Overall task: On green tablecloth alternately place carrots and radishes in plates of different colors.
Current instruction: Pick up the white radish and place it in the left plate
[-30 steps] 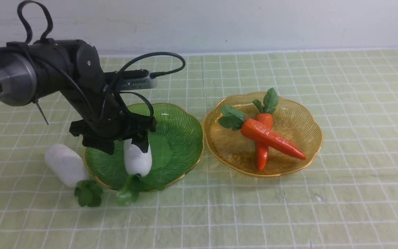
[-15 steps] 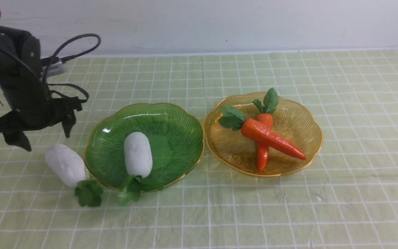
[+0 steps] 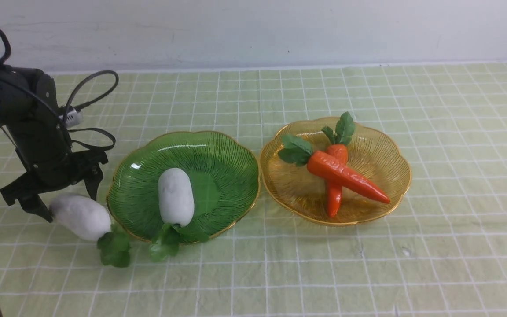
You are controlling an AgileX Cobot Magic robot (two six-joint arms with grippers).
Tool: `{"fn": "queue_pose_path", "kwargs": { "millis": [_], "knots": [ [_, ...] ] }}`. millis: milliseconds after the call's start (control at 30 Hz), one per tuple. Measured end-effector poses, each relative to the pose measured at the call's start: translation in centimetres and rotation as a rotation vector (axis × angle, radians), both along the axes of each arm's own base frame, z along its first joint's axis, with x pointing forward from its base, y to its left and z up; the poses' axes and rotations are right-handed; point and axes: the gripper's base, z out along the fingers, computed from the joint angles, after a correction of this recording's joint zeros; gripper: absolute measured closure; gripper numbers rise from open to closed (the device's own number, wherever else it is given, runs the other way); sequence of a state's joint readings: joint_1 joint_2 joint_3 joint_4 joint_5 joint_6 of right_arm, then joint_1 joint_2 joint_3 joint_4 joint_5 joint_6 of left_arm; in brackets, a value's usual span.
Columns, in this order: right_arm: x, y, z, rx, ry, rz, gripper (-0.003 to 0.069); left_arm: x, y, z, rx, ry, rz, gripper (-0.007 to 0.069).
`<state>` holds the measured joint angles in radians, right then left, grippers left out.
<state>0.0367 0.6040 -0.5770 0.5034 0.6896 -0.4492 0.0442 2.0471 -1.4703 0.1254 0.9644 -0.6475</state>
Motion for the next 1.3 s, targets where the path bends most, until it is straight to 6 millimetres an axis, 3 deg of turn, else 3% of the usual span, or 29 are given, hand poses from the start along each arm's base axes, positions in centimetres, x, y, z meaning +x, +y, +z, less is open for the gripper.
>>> {"fn": "queue_pose_path", "kwargs": {
  "millis": [133, 267, 433, 533, 600, 733, 933, 1133, 1300],
  "knots": [
    [0.0, 0.0, 0.0, 0.002, 0.0, 0.0, 0.0672, -0.1, 0.0, -0.1, 0.017, 0.041, -0.118, 0.0118],
    [0.0, 0.0, 0.0, 0.003, 0.0, 0.0, 0.0672, -0.2, 0.4, 0.7, 0.052, 0.095, -0.178, 0.012],
    [0.0, 0.0, 0.0, 0.006, 0.0, 0.0, 0.0672, 0.5, 1.4, 3.5, 0.159, 0.122, -0.203, 0.012],
    [0.0, 0.1, 0.1, 0.026, 0.001, 0.002, 0.0672, 1.8, 1.6, 6.2, 0.208, 0.042, -0.239, 0.0121],
    [0.0, 0.1, 0.1, 0.028, 0.001, 0.002, 0.0672, 2.0, 1.4, 6.9, 0.203, 0.022, -0.264, 0.0121],
    [0.0, 0.2, 0.1, 0.04, 0.002, 0.002, 0.0672, 2.4, -1.3, 7.8, 0.126, -0.01, -0.389, 0.0121],
    [0.0, 0.2, 0.1, 0.04, 0.002, 0.003, 0.0672, 2.4, -7.0, 6.5, 0.032, 0.018, -0.626, 0.0121],
    [0.0, 0.2, 0.1, 0.04, 0.002, 0.003, 0.0672, 2.5, -9.7, 6.2, 0.055, -0.012, -0.717, 0.0121],
    [0.0, 0.2, 0.1, 0.042, 0.002, 0.003, 0.0672, 2.5, -10.1, 6.2, 0.06, -0.016, -0.729, 0.012]
  ]
}}
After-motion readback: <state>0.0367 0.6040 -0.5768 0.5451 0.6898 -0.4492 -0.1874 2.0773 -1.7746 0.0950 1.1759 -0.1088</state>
